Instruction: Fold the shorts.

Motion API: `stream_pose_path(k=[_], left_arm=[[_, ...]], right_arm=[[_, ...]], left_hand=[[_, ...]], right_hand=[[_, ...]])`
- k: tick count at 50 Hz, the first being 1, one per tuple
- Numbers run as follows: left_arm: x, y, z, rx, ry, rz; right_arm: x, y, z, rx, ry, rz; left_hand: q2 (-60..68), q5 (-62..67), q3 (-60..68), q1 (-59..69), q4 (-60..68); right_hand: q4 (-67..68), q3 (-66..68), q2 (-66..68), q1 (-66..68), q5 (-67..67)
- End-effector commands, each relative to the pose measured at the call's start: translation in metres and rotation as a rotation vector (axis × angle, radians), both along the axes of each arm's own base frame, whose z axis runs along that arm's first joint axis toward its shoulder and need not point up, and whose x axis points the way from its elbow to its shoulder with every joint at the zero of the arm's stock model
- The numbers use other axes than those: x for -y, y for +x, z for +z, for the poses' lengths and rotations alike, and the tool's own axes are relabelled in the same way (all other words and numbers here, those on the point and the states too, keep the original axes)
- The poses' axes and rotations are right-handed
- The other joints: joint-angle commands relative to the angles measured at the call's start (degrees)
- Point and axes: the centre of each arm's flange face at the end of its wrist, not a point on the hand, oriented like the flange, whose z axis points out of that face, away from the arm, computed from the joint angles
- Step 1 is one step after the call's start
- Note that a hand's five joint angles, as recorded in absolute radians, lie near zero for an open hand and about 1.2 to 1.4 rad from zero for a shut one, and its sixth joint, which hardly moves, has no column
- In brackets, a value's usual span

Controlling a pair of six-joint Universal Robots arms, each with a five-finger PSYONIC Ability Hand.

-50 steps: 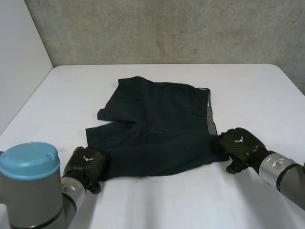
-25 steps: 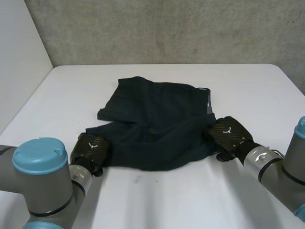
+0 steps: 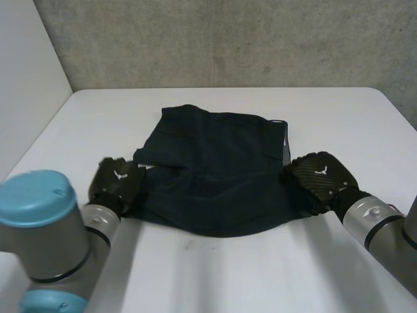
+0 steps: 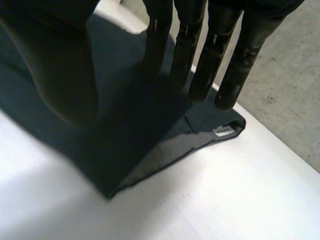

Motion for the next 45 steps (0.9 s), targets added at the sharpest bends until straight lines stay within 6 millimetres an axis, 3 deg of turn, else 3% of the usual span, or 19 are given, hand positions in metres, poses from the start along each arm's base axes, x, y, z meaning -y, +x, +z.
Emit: stream_pose_path(k=[1, 7, 15, 23, 32, 41, 43, 44, 45], left_arm=[[-0.021, 0.008, 0.068, -0.117, -0.112, -0.003], [-0.03, 0.011, 0.094, -0.246, -0.138, 0.0], [-0.036, 0.007, 0.095, -0.258, -0.128, -0.018], [-0.039, 0.004, 0.104, -0.295, -0.145, -0.03], [-0.04, 0.004, 0.106, -0.316, -0.142, -0.029], [-0.038, 0.006, 0.105, -0.333, -0.134, -0.019], [-0.038, 0.006, 0.105, -0.333, -0.135, -0.018], [-0.038, 0.006, 0.105, -0.333, -0.135, -0.018], [-0.038, 0.006, 0.105, -0.333, -0.135, -0.018]], right_arm=[[-0.007, 0.0, 0.009, 0.15, 0.123, -0.044], [-0.015, 0.004, -0.004, 0.167, 0.211, -0.036], [-0.033, 0.019, -0.017, 0.137, 0.24, 0.029], [-0.023, 0.024, -0.019, 0.157, 0.145, 0.042], [-0.003, 0.026, -0.041, 0.071, 0.02, 0.005], [0.0, 0.03, -0.06, 0.001, 0.02, -0.012], [0.002, 0.029, -0.059, 0.0, 0.017, -0.021], [0.002, 0.029, -0.057, 0.002, 0.011, -0.022], [0.003, 0.029, -0.054, 0.005, 0.004, -0.024]], left_hand=[[11.6, 14.2, 11.9, 14.1, 11.1], [11.6, 14.2, 11.9, 14.1, 11.1], [11.6, 14.2, 11.9, 14.1, 11.1], [11.6, 14.2, 11.9, 14.1, 11.1], [11.6, 14.2, 11.9, 14.1, 11.1], [11.6, 14.2, 11.9, 14.1, 11.1], [11.6, 14.2, 11.9, 14.1, 11.1], [11.6, 14.2, 11.9, 14.1, 11.1], [11.6, 14.2, 11.9, 14.1, 11.1]], right_hand=[[-5.4, -5.3, -6.9, -0.6, -6.2], [-5.1, -5.0, -6.5, -0.3, -5.9], [-3.8, -3.6, -5.2, 1.1, -4.6], [-4.3, -4.1, -5.7, 0.5, -5.1], [-3.8, -3.6, -5.2, 1.1, -4.6], [-3.4, -3.3, -4.9, 1.4, -4.2], [7.8, 7.9, 6.3, 12.6, 7.0], [18.8, 19.0, 17.4, 23.6, 18.0], [40.8, 40.9, 39.3, 45.6, 39.9]])
